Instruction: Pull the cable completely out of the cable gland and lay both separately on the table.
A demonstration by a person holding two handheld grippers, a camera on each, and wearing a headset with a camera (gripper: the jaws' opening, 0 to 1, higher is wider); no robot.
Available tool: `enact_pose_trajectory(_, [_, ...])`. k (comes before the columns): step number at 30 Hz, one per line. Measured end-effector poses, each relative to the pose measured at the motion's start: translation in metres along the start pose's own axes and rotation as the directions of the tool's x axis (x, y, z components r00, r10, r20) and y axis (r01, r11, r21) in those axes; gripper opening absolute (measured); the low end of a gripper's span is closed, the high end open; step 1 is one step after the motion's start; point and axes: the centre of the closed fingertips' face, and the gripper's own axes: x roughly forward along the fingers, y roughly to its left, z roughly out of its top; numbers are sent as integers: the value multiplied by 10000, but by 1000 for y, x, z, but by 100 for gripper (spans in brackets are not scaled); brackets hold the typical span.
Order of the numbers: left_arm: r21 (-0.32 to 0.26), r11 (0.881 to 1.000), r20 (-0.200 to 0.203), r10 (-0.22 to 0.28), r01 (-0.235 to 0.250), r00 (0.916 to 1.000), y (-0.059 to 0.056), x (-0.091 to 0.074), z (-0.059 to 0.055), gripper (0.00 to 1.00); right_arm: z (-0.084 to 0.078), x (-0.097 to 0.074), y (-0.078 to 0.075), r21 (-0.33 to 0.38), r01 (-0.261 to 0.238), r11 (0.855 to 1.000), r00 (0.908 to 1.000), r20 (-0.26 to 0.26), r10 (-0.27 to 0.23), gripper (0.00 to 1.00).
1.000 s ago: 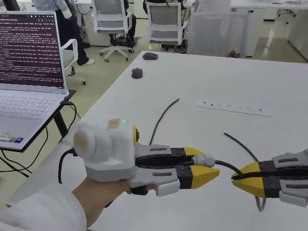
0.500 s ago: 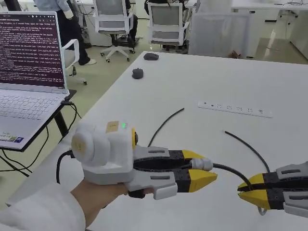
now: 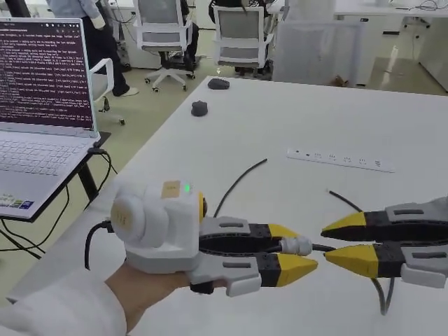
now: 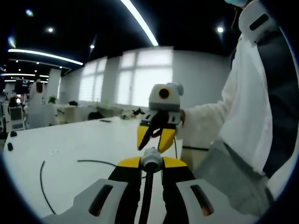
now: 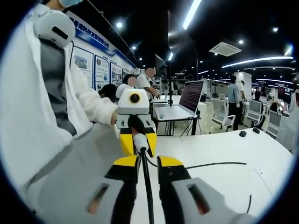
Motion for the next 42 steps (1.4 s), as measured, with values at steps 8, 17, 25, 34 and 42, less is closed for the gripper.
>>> enact_pose_trajectory(8, [75, 10000, -75, 28, -28, 10000, 1, -1, -1, 16, -6, 6, 6, -60, -422, 9991, 9990, -140, 422, 3])
enact_pose_trajectory(17, [-101, 9999, 32, -58, 58, 10000, 0, -2, 1, 16, -10, 7, 8, -84, -588, 9982, 9981, -193, 586, 2])
enact_pose_trajectory(25, [-198, 9998, 310, -33, 39, 9995, 3, -4, 7, 16, -18, 2, 4, 90, -404, 9991, 9990, -174, 405, 2])
enact_pose_trajectory(34, [-520, 9986, 659, 98, -63, 9978, 9, -9, 12, 16, -51, -9, -2, 101, 45, 9999, 9923, -1242, -32, 2])
enact_pose_trajectory(42, [-499, 9987, 793, 79, -40, 9968, 7, -8, 15, 16, -93, -16, -2, 188, 173, 9997, 9694, -2454, -121, 2])
